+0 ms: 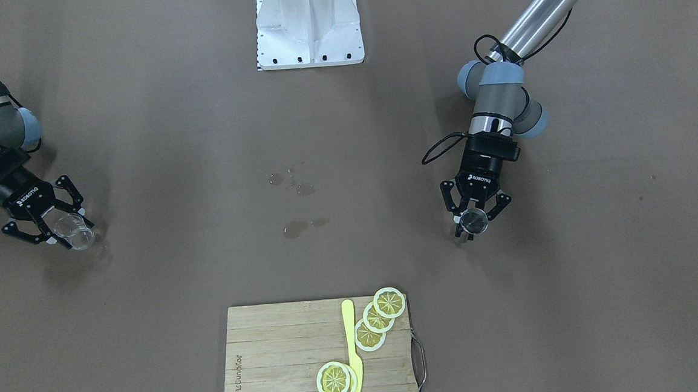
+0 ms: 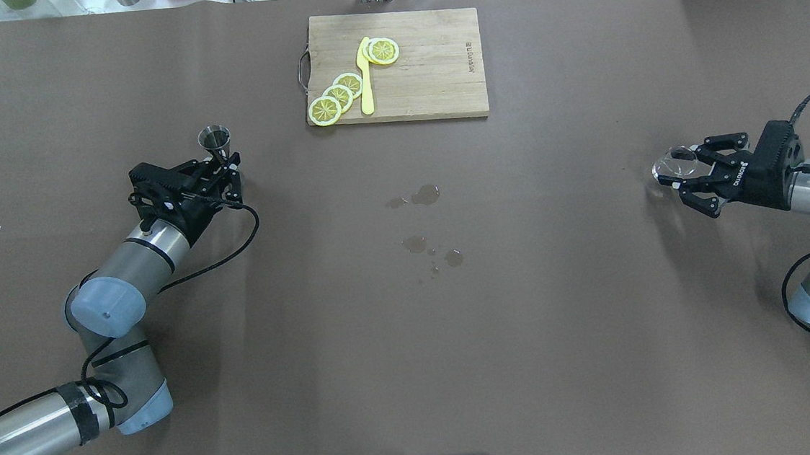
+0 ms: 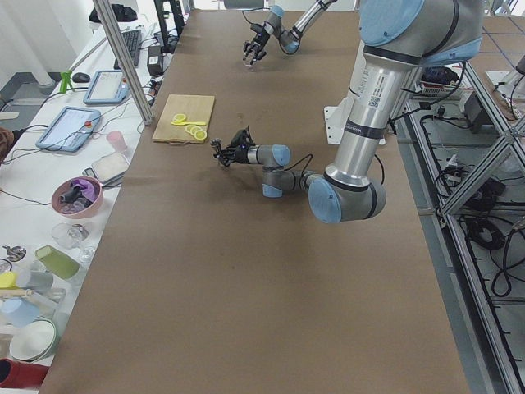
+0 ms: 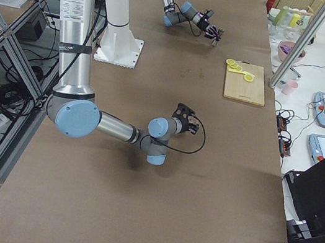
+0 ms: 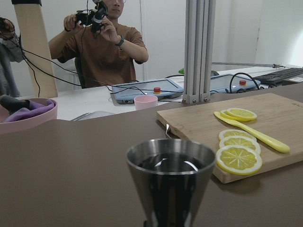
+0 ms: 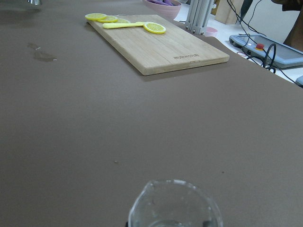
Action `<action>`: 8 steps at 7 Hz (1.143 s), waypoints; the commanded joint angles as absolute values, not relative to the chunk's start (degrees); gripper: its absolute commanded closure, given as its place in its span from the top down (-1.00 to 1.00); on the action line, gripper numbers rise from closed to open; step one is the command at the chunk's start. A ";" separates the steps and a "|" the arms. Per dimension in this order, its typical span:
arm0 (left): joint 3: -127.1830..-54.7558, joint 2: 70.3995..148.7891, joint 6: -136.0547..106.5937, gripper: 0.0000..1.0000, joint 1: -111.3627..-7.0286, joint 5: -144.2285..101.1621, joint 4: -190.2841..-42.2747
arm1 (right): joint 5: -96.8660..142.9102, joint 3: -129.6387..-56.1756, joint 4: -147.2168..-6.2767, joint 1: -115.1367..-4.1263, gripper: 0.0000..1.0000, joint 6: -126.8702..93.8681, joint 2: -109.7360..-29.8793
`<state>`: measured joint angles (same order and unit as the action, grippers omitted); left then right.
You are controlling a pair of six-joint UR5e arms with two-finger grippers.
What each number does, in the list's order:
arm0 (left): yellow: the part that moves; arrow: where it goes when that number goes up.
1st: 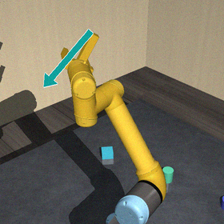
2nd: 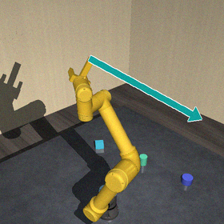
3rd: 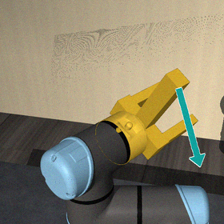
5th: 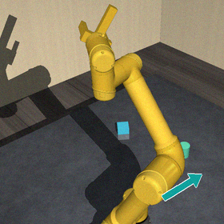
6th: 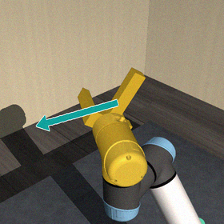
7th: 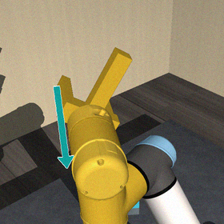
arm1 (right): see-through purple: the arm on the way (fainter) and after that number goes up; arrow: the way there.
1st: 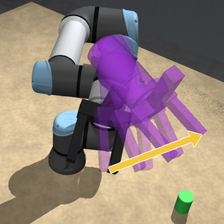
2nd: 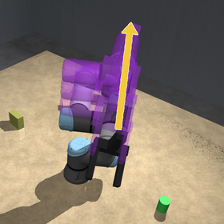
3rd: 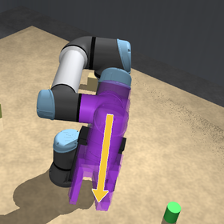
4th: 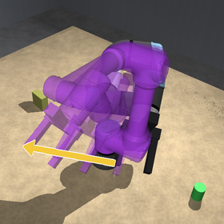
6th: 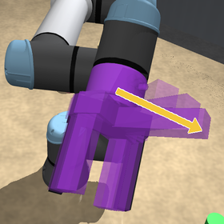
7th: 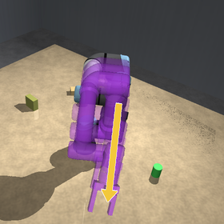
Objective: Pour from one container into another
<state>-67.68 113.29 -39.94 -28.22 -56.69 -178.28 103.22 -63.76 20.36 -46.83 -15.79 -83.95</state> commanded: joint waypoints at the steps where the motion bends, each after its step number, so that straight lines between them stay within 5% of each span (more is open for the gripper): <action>1: -67.68 113.29 -39.90 -1.00 -28.21 -56.69 -178.24 | 101.34 -65.55 18.21 -46.76 -1.00 -17.40 -83.94; 4: -67.68 113.29 -39.90 -1.00 -28.21 -56.69 -178.24 | 99.68 -74.34 7.94 -46.93 -1.00 -17.40 -84.81; 8: -67.76 113.20 -39.90 -0.74 -28.21 -56.78 -178.24 | 93.95 -74.44 9.74 -44.92 -1.00 -21.33 -87.79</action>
<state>-67.74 113.21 -39.90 -28.21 -56.75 -178.24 94.36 -74.39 8.54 -45.66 -18.83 -86.71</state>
